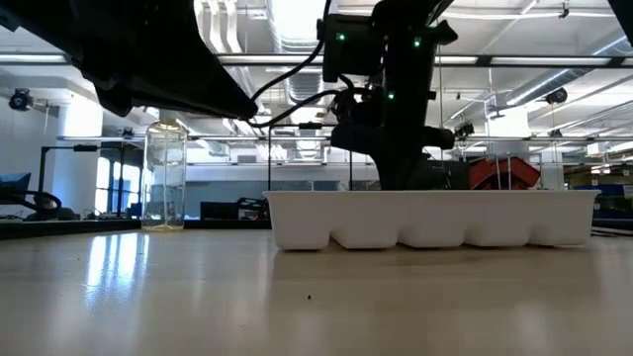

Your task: Sort silverware

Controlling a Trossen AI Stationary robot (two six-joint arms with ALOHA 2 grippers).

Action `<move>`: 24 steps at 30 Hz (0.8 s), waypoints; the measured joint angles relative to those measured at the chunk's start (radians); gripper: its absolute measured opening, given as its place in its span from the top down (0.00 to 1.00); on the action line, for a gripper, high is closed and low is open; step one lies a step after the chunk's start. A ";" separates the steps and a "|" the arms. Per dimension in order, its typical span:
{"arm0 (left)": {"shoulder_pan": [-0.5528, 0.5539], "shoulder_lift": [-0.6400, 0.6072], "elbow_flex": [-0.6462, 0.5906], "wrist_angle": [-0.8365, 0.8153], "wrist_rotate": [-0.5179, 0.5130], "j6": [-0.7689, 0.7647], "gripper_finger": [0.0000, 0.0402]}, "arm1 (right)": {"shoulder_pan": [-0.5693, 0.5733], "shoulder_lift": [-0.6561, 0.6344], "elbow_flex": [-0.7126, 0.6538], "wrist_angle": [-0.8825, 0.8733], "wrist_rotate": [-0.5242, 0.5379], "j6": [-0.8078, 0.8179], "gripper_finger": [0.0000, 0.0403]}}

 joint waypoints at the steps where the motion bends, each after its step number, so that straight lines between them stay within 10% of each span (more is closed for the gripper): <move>1: 0.000 0.005 0.000 0.001 0.002 -0.003 0.94 | 0.001 0.000 0.000 -0.001 0.000 0.003 0.99; 24: -0.001 0.023 0.000 0.028 0.009 -0.016 0.94 | -0.114 0.000 -0.028 0.061 -0.047 0.215 0.99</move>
